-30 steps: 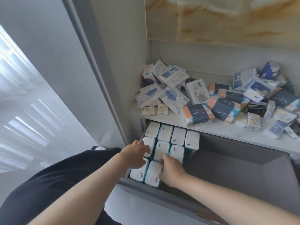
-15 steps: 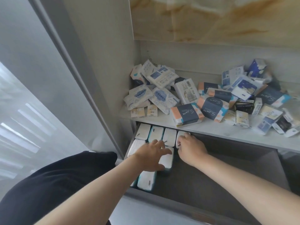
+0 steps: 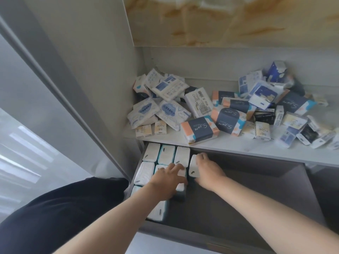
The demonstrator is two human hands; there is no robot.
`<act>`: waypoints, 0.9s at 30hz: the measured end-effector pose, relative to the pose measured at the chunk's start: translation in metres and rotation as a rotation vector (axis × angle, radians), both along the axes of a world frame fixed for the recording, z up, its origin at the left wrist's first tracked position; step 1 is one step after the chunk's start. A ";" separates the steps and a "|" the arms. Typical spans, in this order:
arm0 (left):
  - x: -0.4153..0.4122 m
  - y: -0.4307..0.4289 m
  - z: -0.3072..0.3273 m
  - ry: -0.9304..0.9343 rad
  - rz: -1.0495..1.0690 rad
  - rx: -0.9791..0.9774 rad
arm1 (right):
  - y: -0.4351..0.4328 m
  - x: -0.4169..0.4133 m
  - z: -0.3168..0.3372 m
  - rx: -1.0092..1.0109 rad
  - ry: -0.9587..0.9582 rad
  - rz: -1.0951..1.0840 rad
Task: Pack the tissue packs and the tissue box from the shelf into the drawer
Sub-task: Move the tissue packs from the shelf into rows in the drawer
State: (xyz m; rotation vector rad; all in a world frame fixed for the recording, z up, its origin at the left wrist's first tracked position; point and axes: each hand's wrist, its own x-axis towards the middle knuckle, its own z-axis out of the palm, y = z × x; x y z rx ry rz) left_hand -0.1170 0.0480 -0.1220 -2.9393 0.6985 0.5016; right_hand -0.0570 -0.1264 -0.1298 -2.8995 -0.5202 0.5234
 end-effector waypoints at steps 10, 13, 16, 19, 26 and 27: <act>0.001 0.006 0.004 0.090 0.182 -0.155 | -0.009 -0.039 0.008 -0.273 0.519 0.152; -0.006 0.007 0.002 0.106 0.183 -0.126 | -0.002 -0.056 0.010 -0.160 0.632 0.155; -0.016 0.013 -0.002 0.101 0.183 -0.049 | 0.007 -0.068 0.009 -0.004 0.627 0.078; -0.025 0.019 -0.002 0.120 0.190 -0.043 | 0.015 -0.075 0.000 0.264 0.711 -0.212; -0.034 0.028 0.002 0.144 0.157 -0.032 | 0.029 -0.078 -0.005 0.349 0.866 -0.453; -0.033 0.028 0.003 0.156 0.173 -0.056 | 0.031 -0.078 -0.005 0.375 0.889 -0.457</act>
